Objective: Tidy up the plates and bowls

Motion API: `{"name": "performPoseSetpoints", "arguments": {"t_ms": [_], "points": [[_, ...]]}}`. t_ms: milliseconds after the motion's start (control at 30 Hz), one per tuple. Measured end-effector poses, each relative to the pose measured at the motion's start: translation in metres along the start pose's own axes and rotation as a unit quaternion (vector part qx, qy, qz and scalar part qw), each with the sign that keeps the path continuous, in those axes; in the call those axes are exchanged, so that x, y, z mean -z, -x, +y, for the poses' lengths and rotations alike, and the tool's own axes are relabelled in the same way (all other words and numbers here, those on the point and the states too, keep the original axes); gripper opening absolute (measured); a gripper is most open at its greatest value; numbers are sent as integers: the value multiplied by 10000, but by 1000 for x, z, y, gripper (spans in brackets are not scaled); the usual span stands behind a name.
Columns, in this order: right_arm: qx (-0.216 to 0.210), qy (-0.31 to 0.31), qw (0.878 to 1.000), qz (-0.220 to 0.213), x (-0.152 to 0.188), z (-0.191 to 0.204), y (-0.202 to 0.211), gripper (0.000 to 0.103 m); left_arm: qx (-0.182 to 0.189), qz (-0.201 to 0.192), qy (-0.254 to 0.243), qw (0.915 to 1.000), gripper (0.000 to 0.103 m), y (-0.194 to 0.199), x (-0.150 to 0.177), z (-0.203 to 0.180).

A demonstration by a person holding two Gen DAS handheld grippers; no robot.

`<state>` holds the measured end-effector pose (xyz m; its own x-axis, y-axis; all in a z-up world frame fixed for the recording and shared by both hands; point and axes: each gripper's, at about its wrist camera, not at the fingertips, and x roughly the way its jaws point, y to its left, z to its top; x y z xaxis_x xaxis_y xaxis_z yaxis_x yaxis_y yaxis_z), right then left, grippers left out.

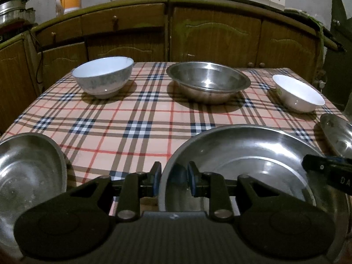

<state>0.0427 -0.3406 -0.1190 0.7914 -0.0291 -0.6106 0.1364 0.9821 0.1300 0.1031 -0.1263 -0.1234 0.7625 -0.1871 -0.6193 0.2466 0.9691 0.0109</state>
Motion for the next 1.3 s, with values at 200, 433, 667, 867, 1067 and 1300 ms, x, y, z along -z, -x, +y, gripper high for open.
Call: {"name": "performPoseSetpoints", "arguments": {"t_ms": [200,433,667,867,1067,1300], "points": [[1,0,10000,21,1,0,-3,24,-8,11,6,10000,27,-2,1,1],[29,41,10000,31,1,1,-3,24,14,36,52,10000,28,-4,2,3],[84,72,9999,58,0,5,-2,26,24,117,81,9999,31,-5,2,4],[181,77,9998,-91,-4,5,8,30,-19,156,214,9996,49,-2,0,9],[213,40,9995,-239,-9,6,23,47,-55,128,222,9997,68,12,-6,13],[188,104,9988,-433,-16,17,44,71,-101,43,177,9998,74,34,-12,17]]}}
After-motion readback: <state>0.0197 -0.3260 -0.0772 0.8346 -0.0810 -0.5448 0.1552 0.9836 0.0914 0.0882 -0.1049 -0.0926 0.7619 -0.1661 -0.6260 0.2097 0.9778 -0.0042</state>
